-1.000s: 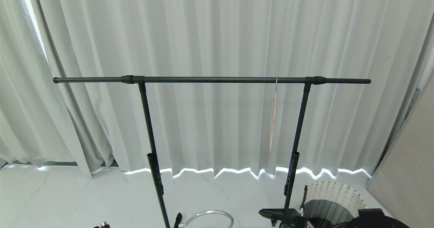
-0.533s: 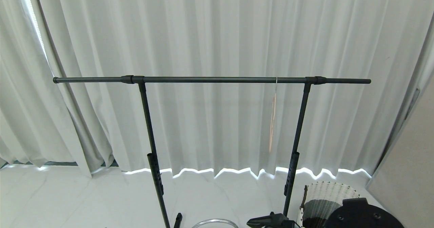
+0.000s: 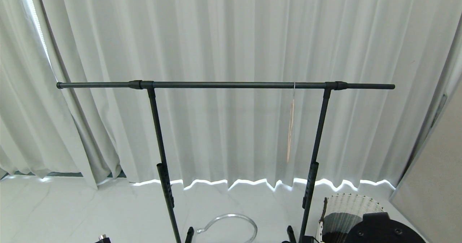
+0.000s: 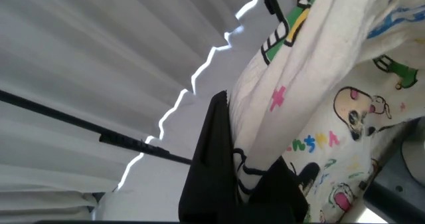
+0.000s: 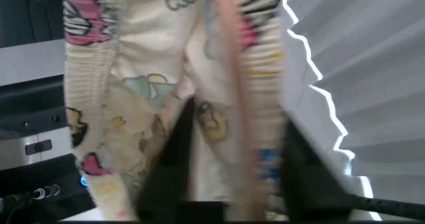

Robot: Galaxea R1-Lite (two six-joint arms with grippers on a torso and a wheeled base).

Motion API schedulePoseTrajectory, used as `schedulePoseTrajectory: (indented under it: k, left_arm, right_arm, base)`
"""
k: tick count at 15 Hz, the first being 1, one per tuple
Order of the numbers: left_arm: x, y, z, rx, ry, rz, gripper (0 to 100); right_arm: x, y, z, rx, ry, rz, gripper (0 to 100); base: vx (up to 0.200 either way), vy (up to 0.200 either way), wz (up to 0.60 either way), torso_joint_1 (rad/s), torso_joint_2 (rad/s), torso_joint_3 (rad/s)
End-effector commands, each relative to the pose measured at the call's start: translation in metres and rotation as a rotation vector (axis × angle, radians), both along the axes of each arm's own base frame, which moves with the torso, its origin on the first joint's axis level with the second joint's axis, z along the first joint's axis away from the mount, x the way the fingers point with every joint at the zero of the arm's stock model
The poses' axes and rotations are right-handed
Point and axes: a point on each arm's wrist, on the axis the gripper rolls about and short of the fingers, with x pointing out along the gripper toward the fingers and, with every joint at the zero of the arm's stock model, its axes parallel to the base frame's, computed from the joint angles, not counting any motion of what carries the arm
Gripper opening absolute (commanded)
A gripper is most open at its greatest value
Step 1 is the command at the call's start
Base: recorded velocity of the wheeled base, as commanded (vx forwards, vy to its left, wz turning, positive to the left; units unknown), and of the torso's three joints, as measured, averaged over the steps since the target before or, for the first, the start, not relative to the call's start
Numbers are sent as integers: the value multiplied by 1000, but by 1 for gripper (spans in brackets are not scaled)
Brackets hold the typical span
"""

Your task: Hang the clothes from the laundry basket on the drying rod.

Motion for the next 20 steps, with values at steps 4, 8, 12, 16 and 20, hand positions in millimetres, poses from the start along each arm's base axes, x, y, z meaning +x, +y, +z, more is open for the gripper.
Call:
schedulePoseTrajectory:
  k: [4,8,12,16,20]
  left_arm:
    - [0,1,-1,0,0,-3,0]
    - [0,1,-1,-2,0,-2,100]
    - [-1,2,-2,1,1,-2,100]
    - [5,9,-1,-17,-2,60,100]
    - [2,35,-11,-30,-12,131,100]
  right_arm:
    - [1,-1,2,11,-6,-8,0]
    - [1,-3,6,22,-21,-13,0]
    - [4,-13,15,42,-65,-19,0]
    - [13,-38,16,25,-126,-54,0]
    - [21,-54,21,34,-167,-99,0]
  base:
    - [0,0,0,0,0,0]
    - [0,0,0,0,0,0]
    - [0,0,0,0,0,0]
    - [0,0,0,0,0,0]
    - [0,0,0,0,0,0]
